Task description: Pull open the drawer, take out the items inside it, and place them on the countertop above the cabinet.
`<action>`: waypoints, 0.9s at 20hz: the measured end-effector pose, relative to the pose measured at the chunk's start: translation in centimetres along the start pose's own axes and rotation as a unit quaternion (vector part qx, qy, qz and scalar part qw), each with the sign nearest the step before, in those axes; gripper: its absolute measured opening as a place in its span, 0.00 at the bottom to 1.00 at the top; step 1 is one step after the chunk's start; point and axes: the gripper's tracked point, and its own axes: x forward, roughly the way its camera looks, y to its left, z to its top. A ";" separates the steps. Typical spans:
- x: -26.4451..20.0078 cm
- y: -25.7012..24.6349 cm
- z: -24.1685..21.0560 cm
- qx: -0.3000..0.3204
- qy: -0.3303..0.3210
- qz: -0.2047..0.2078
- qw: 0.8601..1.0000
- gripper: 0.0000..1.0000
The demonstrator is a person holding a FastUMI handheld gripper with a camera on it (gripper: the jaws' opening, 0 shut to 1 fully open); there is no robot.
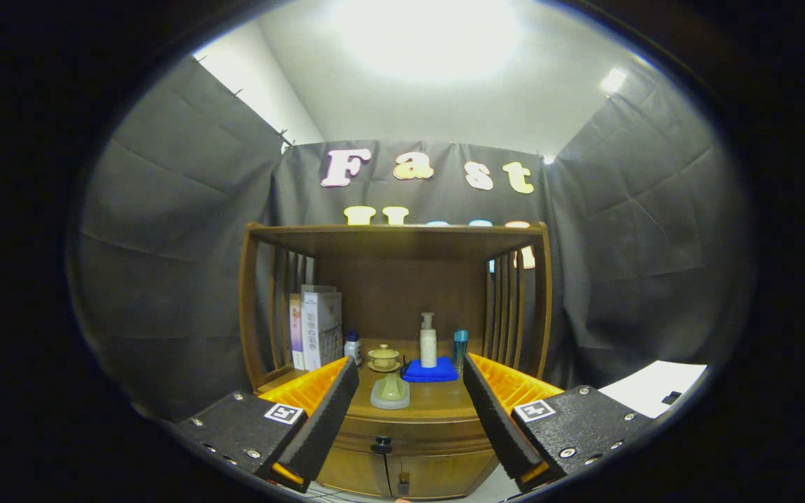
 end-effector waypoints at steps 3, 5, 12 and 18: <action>-1.9 0.3 0.2 -0.014 -0.001 -0.011 1.000 0.94; -2.4 1.0 0.7 -0.013 -0.001 -0.007 1.000 0.94; -3.9 -0.7 1.2 -0.002 0.010 -0.020 1.000 0.94; -5.3 -1.8 3.3 0.005 -0.008 -0.024 1.000 0.94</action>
